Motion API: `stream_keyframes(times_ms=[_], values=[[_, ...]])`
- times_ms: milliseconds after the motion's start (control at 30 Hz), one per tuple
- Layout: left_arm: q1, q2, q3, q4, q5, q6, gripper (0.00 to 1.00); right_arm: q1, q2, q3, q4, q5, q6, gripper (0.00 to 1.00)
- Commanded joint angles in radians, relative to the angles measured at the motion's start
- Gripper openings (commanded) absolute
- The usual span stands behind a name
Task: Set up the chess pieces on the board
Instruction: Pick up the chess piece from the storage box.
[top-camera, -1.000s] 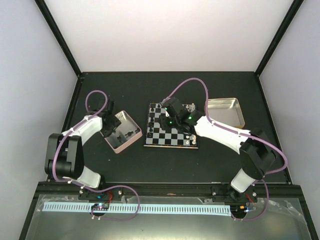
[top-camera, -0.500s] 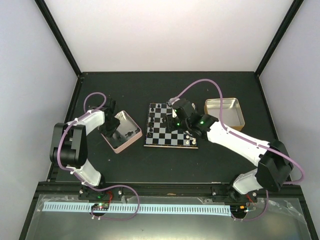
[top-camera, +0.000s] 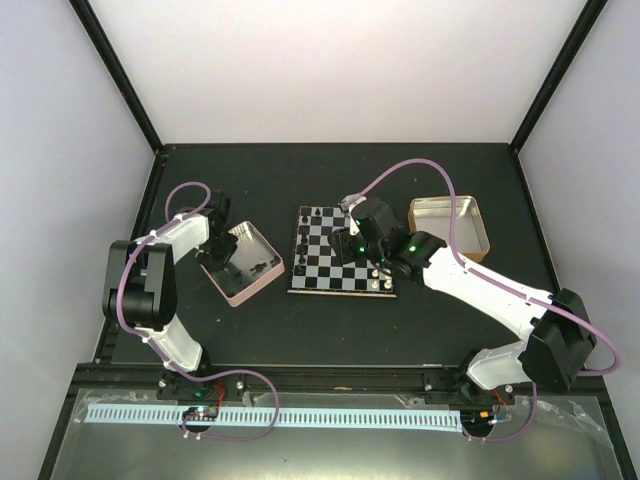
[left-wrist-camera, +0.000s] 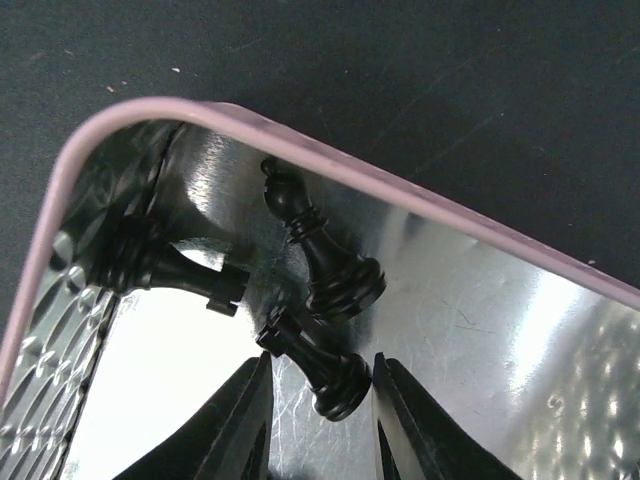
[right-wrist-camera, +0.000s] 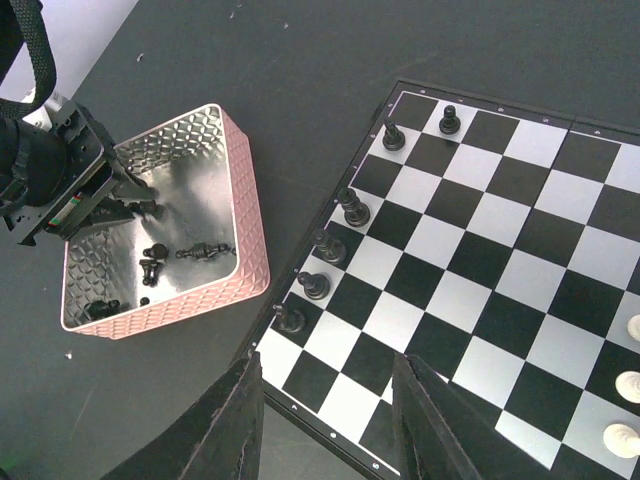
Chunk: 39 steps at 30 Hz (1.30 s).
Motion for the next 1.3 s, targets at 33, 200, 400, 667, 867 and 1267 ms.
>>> stream_keyframes(times_ms=[33, 200, 400, 667, 867, 1267], values=[[0.008, 0.019, 0.032, -0.032, -0.003, -0.014, 0.31, -0.004, -0.022, -0.010, 0.010, 0.026, -0.002, 0.36], [0.012, 0.037, 0.044, -0.028, 0.014, -0.017, 0.39, -0.004, -0.025, -0.008, 0.009, 0.031, -0.007, 0.37], [0.023, 0.053, 0.047, -0.027, 0.020, -0.026, 0.36, -0.005, -0.038, -0.010, 0.001, 0.048, -0.013, 0.37], [0.033, 0.051, 0.034, 0.002, 0.050, -0.006, 0.19, -0.004, -0.054, -0.011, -0.001, 0.073, -0.019, 0.37], [0.032, 0.005, -0.002, 0.013, 0.049, 0.006, 0.19, -0.006, -0.054, -0.016, 0.008, 0.071, -0.018, 0.37], [0.032, -0.074, 0.014, 0.000, -0.016, 0.102, 0.31, -0.005, -0.038, -0.012, 0.024, 0.048, -0.010, 0.37]])
